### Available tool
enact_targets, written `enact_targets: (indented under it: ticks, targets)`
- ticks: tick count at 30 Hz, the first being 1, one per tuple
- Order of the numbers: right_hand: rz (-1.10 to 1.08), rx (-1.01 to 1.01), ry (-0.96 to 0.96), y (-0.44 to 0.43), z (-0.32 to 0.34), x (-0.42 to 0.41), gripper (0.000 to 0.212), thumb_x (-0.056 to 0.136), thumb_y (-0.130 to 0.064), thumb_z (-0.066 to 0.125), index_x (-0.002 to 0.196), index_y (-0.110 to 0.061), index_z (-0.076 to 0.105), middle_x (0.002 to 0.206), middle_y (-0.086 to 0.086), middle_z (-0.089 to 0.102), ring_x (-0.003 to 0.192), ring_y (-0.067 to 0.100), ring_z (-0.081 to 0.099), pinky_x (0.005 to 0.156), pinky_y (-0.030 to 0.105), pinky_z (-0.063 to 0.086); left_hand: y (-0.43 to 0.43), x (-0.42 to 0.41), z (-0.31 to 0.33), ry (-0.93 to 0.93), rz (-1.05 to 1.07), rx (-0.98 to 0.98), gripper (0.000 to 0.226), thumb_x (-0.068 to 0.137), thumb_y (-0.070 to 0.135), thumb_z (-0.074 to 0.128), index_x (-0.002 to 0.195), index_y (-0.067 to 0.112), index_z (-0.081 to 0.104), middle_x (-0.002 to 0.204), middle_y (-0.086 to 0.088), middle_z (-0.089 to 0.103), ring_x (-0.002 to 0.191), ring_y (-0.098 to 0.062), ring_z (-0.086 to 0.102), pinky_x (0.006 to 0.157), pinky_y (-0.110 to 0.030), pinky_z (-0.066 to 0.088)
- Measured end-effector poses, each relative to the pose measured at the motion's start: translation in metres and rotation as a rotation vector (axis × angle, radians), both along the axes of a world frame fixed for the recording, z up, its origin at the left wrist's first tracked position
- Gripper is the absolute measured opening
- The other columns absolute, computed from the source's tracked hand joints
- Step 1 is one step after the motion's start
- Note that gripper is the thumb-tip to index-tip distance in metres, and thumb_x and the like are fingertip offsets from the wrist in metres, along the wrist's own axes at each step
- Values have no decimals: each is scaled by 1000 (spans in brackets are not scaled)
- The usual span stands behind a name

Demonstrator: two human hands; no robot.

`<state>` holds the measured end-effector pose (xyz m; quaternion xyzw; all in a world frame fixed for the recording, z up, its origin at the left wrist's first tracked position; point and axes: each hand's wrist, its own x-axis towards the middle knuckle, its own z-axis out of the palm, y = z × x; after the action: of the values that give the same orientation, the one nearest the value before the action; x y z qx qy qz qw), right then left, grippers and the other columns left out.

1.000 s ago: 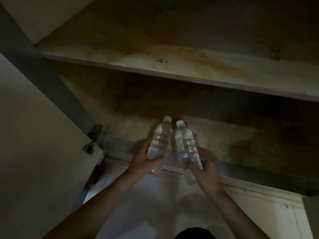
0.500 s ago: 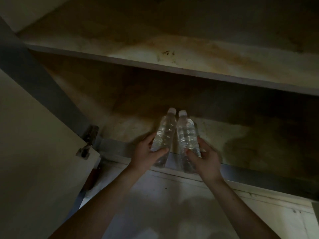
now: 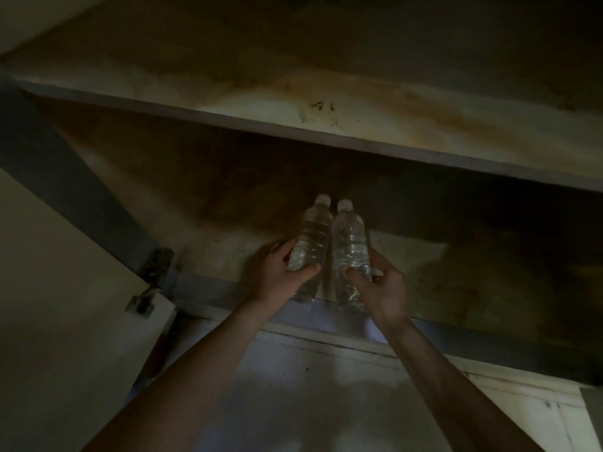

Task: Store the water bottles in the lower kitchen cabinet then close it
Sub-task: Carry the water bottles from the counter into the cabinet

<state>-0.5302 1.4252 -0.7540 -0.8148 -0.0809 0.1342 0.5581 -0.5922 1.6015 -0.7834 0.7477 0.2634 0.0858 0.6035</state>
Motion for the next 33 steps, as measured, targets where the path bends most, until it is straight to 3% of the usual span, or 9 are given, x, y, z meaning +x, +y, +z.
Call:
enact_targets:
  ticks: [3, 6, 9, 14, 18, 22, 28, 33]
  targets:
    - [-10, -66, -13, 0, 1, -3, 27, 84, -31, 71, 105, -45, 63, 104, -11, 72, 92, 7, 70, 83, 44, 59, -4, -8, 4, 54, -4, 7, 51, 75, 29, 81, 122, 24, 62, 106, 3, 72, 94, -13, 69, 86, -39, 58]
    - [64, -288, -109, -6, 17, -15, 47, 89, -42, 61, 133, -31, 50, 131, 2, 58, 115, 22, 59, 93, 40, 53, -8, -32, 23, 126, -17, 53, 56, 74, 43, 79, 125, 29, 58, 109, 6, 70, 100, -12, 67, 90, -39, 55]
    - [217, -614, -313, -20, 48, -41, 64, 89, -48, 48, 144, -15, 42, 143, 12, 48, 126, 33, 47, 95, 39, 45, -17, -76, 64, 205, -114, 372, 63, 79, 51, 69, 134, 25, 54, 126, 1, 62, 116, -17, 56, 98, -34, 48]
    - [303, -690, -393, -46, 139, -102, 59, 95, -48, 36, 140, -12, 48, 136, 13, 56, 121, 33, 51, 97, 42, 46, -43, -144, 173, 190, -206, 712, 61, 89, 51, 45, 136, 13, 56, 134, -7, 60, 121, -25, 55, 102, -32, 44]
    - [355, -701, -426, -72, 249, -149, 56, 96, -42, 40, 135, -5, 54, 127, 18, 61, 114, 37, 57, 96, 46, 48, -73, -184, 286, 254, -289, 746, 60, 94, 47, 35, 138, 10, 53, 137, -10, 57, 126, -28, 52, 108, -34, 36]
    - [361, -706, -467, -99, 386, -191, 49, 97, -35, 46, 129, 0, 58, 119, 20, 64, 106, 38, 60, 92, 45, 50, -114, -217, 427, 88, -312, 796, 45, 94, 31, 48, 129, 4, 61, 125, -12, 64, 116, -28, 56, 101, -37, 43]
    - [397, -692, -476, -135, 617, -225, 50, 98, -36, 41, 132, -2, 55, 124, 17, 62, 113, 34, 58, 95, 46, 50, -155, -253, 645, 57, -329, 759, 46, 99, 35, 43, 134, 8, 56, 132, -9, 60, 124, -25, 52, 103, -38, 44]
    - [309, -668, -545, -160, 755, -241, 50, 98, -40, 38, 132, -7, 56, 126, 11, 62, 117, 29, 57, 100, 42, 48, -163, -262, 791, -90, -348, 824, 46, 97, 36, 43, 135, 12, 55, 132, -6, 60, 126, -20, 49, 105, -37, 43]
